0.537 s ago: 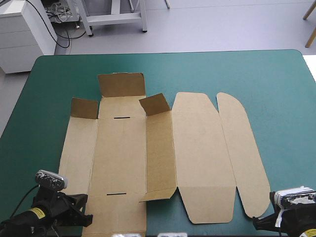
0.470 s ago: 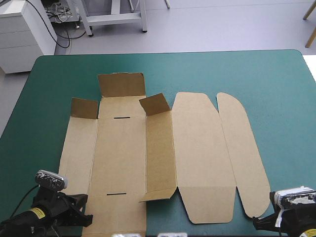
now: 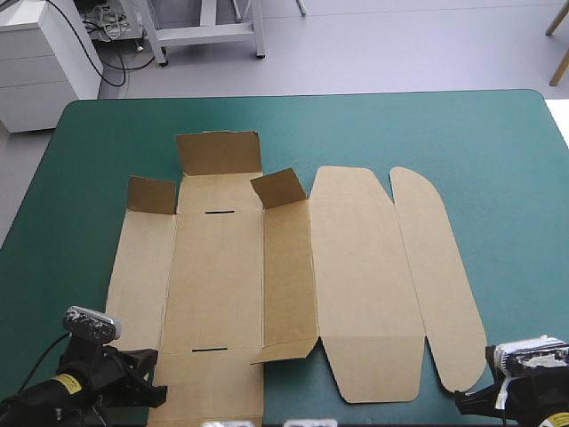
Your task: Fold the box
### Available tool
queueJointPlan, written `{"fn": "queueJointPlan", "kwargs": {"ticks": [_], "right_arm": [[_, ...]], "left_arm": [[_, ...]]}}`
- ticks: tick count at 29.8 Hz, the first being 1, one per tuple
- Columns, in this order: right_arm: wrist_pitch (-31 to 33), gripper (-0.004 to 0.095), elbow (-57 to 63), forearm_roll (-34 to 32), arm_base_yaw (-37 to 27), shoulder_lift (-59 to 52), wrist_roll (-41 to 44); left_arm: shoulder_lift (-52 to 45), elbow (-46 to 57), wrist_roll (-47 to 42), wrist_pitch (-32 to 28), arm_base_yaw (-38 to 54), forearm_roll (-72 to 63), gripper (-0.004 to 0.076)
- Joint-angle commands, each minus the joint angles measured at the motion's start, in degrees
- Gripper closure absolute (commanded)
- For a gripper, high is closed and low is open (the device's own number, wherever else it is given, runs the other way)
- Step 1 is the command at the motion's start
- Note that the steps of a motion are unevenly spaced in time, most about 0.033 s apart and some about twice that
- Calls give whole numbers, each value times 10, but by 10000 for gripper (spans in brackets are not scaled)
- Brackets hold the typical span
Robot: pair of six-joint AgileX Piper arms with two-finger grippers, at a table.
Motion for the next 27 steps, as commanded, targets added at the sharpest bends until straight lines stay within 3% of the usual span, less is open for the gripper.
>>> {"fn": "queueJointPlan", "kwargs": {"ticks": [1,7,13,18,27], "right_arm": [[-33,929,-19,4,1,9,-1],[-33,929,-19,4,1,9,-1],[-33,929,-19,4,1,9,-1],[-33,929,-19,4,1,9,-1],[-33,929,-19,4,1,9,-1]], "left_arm": [[6,-15,-36,-40,-2,-20,731],[25,-16,-38,-61,-2,-41,731],[104,-24,-13,-105,-2,-59,731],[178,-103,-1,-128,-2,-38,731],[329,-261,-14,-115,-2,-7,731]]}}
